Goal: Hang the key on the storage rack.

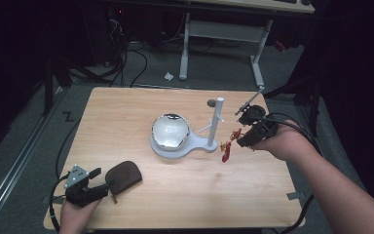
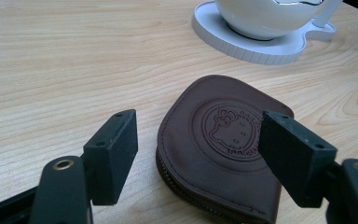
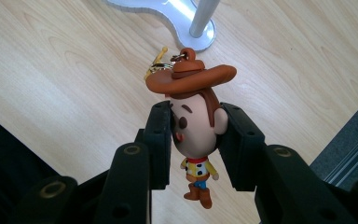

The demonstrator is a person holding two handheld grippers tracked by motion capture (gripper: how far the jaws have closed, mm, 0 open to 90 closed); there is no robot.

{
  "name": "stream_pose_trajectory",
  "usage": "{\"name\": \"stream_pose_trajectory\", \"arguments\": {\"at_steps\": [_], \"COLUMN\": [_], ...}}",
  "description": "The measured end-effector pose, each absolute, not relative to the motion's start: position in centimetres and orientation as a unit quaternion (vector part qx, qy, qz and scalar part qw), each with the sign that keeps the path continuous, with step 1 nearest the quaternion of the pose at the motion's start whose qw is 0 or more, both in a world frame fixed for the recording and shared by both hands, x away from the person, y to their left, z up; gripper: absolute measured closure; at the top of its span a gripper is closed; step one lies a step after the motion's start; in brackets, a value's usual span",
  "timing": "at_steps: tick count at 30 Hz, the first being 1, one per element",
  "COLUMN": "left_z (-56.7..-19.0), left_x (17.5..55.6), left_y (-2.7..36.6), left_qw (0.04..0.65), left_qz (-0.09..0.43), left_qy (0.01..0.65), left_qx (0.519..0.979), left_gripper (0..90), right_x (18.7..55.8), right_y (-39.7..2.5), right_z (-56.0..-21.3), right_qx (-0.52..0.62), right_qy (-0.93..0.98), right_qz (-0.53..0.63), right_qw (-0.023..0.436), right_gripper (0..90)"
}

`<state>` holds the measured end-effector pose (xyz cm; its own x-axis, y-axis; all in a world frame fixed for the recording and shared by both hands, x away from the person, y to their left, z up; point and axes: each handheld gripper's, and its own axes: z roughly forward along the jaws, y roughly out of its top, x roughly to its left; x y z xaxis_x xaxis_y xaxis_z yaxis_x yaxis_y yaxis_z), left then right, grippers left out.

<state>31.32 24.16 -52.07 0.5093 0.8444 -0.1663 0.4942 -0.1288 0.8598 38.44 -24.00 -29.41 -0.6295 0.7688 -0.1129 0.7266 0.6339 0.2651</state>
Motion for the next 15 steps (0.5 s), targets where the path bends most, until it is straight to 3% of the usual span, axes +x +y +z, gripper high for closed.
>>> {"name": "stream_pose_trajectory", "arguments": {"at_steps": [15], "left_z": [-52.0], "left_x": [31.3], "left_y": [24.3], "left_qw": [0.475], "left_qz": [0.185], "left_qy": [0.46], "left_qx": [0.727], "left_gripper": [28.7], "right_x": [39.6], "right_y": [-23.2], "right_z": [-28.0], "right_qx": [0.413], "right_qy": [0.897], "right_qz": [0.103], "right_qw": [0.119], "right_gripper": [66.3]}}
